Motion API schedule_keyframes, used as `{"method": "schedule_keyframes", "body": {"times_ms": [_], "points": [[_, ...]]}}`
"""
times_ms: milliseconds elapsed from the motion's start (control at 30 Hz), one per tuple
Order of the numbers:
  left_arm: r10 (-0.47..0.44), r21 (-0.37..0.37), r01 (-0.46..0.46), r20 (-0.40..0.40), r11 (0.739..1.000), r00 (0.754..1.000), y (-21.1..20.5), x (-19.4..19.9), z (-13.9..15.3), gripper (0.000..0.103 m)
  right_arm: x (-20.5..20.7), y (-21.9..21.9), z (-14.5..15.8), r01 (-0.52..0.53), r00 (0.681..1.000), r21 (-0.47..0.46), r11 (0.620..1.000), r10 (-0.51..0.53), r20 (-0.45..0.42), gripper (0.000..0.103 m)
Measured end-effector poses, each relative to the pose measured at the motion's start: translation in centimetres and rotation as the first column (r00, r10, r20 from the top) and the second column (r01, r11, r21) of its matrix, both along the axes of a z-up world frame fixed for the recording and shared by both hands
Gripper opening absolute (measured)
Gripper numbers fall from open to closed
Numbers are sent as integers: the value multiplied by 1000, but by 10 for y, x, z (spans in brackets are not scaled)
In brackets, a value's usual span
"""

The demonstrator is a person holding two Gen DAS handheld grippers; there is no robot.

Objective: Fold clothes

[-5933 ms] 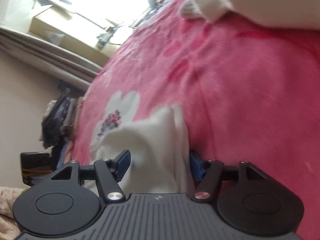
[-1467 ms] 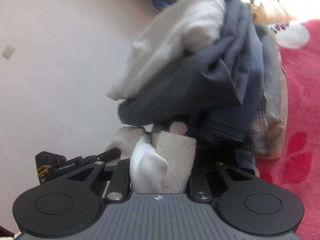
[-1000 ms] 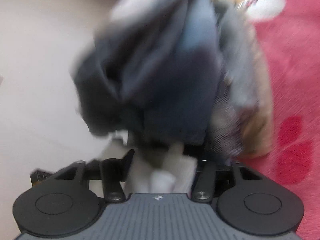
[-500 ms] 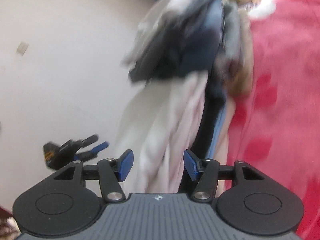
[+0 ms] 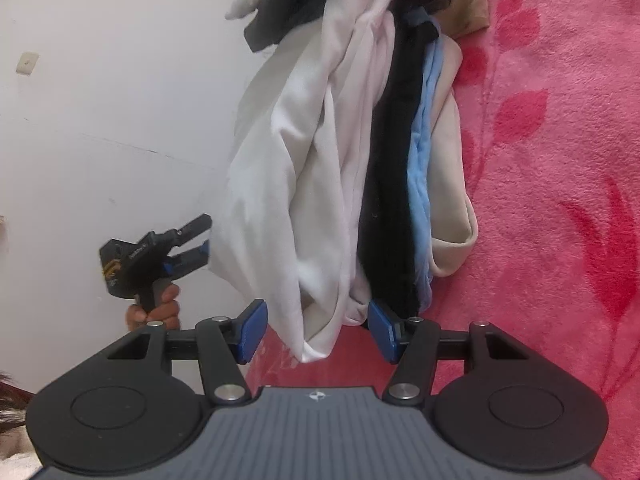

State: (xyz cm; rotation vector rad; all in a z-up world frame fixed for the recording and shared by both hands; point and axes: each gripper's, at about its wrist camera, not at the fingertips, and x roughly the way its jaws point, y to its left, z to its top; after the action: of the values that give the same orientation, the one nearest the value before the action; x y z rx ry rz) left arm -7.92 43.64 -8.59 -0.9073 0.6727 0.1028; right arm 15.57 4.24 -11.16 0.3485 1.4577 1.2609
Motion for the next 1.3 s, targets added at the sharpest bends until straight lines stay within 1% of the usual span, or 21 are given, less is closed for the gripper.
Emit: {"method": "schedule_keyframes", "body": {"times_ms": [100, 200, 267, 300, 333, 400, 433, 467, 533, 567, 667, 767, 833, 933, 1000, 1033, 1100, 1133, 1167, 1233, 1300], "points": [[4, -14, -3, 15, 1000, 1000, 1, -6, 0, 54, -5, 9, -3, -1, 1000, -31, 1000, 2, 20, 56], [-6, -4, 6, 23, 1000, 1000, -1, -9, 2, 53, -6, 18, -7, 1, 1000, -45, 999, 1, 26, 53], [-11, 21, 10, 15, 1000, 1000, -4, -8, 4, 51, -6, 22, -8, 0, 1000, -22, 1000, 0, 9, 46], [-12, 36, 12, 10, 999, 1000, -5, -7, 5, 49, -8, 24, -6, -2, 1000, -15, 1000, 2, 18, 39], [-10, 47, 10, 7, 999, 1000, -7, -7, 5, 46, -9, 28, -4, -5, 999, -12, 1000, 6, 36, 35], [2, 60, -3, 6, 998, 1000, -10, -8, 6, 38, -11, 33, -1, -6, 998, -12, 1000, 7, 65, 17], [12, 48, -12, 10, 999, 1000, -10, -10, 6, 31, -11, 35, 1, -2, 997, -13, 1000, 3, 72, 16], [22, 29, -22, 16, 999, 1000, -9, -11, 7, 27, -10, 37, 5, -6, 997, -7, 1000, 6, 77, 14], [32, -8, -32, 28, 999, 999, -7, -13, 11, 23, -8, 38, 14, -19, 996, 15, 1000, 17, 88, 13], [36, -44, -34, 42, 998, 998, -6, -14, 13, 22, -7, 37, 20, -24, 995, 26, 999, 21, 92, 13], [35, -106, -27, 74, 994, 997, -5, -15, 21, 22, -1, 35, 40, -38, 994, 55, 998, 32, 108, 13], [41, -161, -28, 78, 987, 996, -8, -15, 21, 22, 6, 33, 57, -49, 991, 72, 996, 40, 125, 13], [52, -200, -35, 79, 979, 996, -8, -17, 18, 22, 9, 31, 62, -57, 991, 76, 996, 46, 129, 13], [67, -237, -44, 89, 971, 994, -7, -17, 18, 21, 13, 28, 61, -48, 994, 84, 995, 39, 105, 13], [65, -239, -41, 92, 970, 994, -8, -17, 19, 21, 14, 26, 58, -52, 994, 87, 995, 43, 98, 13], [57, -225, -36, 88, 974, 994, -10, -18, 19, 22, 14, 24, 55, -58, 993, 84, 995, 50, 103, 13], [43, -187, -31, 61, 982, 997, -14, -20, 13, 22, 13, 23, 43, -67, 993, 60, 996, 60, 105, 13], [30, -146, -24, 44, 989, 999, -16, -20, 8, 25, 13, 22, 37, -71, 992, 45, 996, 66, 105, 13], [17, -108, -14, 26, 994, 1000, -18, -19, 2, 30, 12, 24, 27, -70, 992, 18, 997, 67, 111, 14], [20, -106, -20, -2, 994, 1000, -18, -20, -8, 35, 8, 28, 7, -62, 990, -40, 997, 67, 123, 18], [23, -97, -22, 7, 995, 1000, -16, -26, -4, 37, 7, 26, 0, -65, 986, -69, 996, 74, 146, 24]]}}
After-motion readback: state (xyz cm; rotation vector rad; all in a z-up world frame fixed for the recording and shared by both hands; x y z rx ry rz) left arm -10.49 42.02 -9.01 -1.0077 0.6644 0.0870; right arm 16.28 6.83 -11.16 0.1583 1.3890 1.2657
